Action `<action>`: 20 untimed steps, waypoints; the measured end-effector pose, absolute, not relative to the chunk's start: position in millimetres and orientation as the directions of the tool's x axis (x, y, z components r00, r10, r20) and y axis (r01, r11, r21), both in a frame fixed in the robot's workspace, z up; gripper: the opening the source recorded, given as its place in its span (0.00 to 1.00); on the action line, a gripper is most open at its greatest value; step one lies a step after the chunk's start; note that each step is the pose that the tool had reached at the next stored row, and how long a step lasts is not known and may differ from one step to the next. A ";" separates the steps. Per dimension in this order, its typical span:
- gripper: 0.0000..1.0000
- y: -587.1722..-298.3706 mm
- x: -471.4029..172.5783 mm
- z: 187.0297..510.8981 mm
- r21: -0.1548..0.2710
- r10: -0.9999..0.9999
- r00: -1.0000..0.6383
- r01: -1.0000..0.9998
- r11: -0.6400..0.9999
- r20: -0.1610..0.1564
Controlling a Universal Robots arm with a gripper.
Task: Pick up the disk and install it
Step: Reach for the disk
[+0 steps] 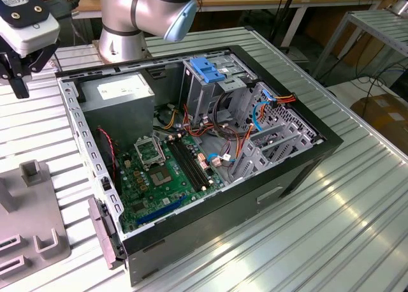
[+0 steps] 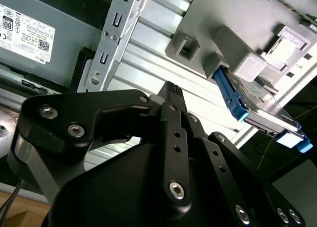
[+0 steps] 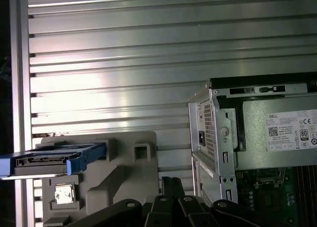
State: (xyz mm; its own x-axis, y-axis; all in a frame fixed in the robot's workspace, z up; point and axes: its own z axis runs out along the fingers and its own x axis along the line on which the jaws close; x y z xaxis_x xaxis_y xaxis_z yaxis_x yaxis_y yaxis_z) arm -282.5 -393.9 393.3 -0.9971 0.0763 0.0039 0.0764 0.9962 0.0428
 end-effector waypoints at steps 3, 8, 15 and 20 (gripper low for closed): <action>0.10 -392.9 -286.1 393.3 0.043 0.076 -0.997 0.076 0.996 0.004; 0.10 -392.6 -291.7 393.3 0.043 0.076 -0.997 0.076 0.996 0.004; 0.10 -392.5 -301.3 393.3 0.043 0.076 -0.997 0.076 0.996 0.004; 0.10 -392.5 -306.2 393.2 0.043 0.076 -0.997 0.076 0.996 0.004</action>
State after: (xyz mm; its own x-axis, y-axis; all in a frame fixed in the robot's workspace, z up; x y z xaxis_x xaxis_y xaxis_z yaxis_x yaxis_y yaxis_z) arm -306.2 -392.5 393.2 -0.9971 0.0763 0.0039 0.0764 0.9962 0.0429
